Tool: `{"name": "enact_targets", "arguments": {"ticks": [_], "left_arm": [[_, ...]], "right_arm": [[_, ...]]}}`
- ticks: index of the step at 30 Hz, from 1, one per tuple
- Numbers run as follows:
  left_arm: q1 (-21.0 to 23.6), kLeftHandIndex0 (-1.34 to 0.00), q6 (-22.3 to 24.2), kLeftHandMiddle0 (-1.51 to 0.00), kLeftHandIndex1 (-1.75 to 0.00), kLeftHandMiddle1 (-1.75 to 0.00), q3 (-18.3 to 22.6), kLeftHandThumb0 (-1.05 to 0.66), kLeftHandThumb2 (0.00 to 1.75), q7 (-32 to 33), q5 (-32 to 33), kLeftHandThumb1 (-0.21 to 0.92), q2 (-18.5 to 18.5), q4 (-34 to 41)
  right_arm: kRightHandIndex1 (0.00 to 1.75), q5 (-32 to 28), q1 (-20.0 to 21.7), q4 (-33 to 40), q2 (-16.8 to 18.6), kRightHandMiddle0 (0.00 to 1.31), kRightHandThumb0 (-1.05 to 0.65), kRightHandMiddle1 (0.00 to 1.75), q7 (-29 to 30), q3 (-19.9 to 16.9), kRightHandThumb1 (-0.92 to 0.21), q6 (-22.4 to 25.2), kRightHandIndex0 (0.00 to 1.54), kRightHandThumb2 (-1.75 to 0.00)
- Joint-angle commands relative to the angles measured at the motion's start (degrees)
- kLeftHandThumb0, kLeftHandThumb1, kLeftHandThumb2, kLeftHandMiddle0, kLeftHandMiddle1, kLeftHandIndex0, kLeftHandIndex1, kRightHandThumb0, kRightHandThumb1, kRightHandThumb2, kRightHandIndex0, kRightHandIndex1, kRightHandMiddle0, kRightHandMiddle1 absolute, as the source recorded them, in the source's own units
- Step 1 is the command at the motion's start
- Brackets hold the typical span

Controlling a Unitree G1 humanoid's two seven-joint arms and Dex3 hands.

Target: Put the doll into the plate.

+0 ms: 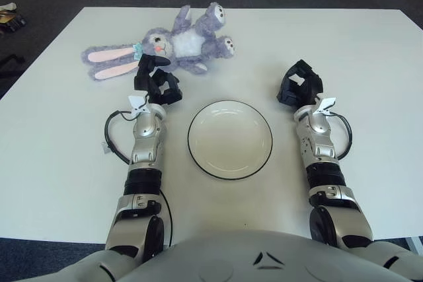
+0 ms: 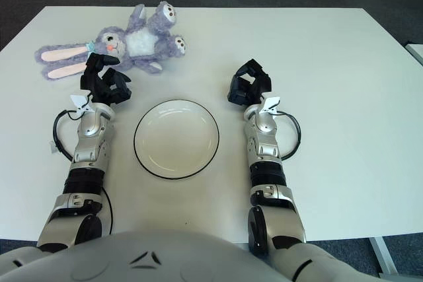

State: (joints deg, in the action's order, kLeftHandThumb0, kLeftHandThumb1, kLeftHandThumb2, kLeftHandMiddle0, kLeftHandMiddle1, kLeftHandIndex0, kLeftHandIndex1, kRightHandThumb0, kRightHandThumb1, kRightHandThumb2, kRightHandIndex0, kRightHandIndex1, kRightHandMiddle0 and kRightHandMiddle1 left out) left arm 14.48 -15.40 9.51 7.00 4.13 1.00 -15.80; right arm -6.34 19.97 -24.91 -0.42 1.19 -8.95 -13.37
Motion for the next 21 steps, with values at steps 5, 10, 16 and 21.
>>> {"name": "enact_targets", "arguments": {"ticks": [5,10,16,21], "left_arm": [[-4.49,-0.40,-0.44,-0.69,-1.73,-1.74,-0.28,-0.01,1.40,-1.09,-0.18,0.25,-0.03,-1.76],[-4.78,-0.44,-2.62,-0.64,-1.74,-1.74,-1.14,-0.01,1.39,-0.48,-2.64,0.26,-0.88,-2.18],[-4.94,-0.43,-5.85,-0.48,-1.73,-1.73,-2.56,-0.01,1.24,-1.30,-5.57,0.38,-2.46,-2.87],[-5.16,-0.34,-5.20,-0.37,-1.67,-1.67,-2.86,-0.01,0.93,-2.48,-4.74,0.60,-2.50,-2.26]], "right_arm": [[1.75,-0.89,-1.35,-1.42,0.58,0.65,-0.50,1.75,-0.27,-0.21,-0.27,2.11,1.13,-1.38],[1.75,-0.85,-1.35,-1.42,0.61,0.65,-0.50,1.75,-0.20,-0.20,-0.28,2.16,1.12,-1.37],[1.75,-1.05,-1.27,-1.38,0.78,0.64,-0.50,1.75,-0.14,-0.32,-0.28,2.49,1.12,-1.36],[1.75,-1.10,-1.26,-1.28,0.82,0.65,-0.50,1.75,-0.15,-0.36,-0.27,2.79,1.12,-1.38]]}}
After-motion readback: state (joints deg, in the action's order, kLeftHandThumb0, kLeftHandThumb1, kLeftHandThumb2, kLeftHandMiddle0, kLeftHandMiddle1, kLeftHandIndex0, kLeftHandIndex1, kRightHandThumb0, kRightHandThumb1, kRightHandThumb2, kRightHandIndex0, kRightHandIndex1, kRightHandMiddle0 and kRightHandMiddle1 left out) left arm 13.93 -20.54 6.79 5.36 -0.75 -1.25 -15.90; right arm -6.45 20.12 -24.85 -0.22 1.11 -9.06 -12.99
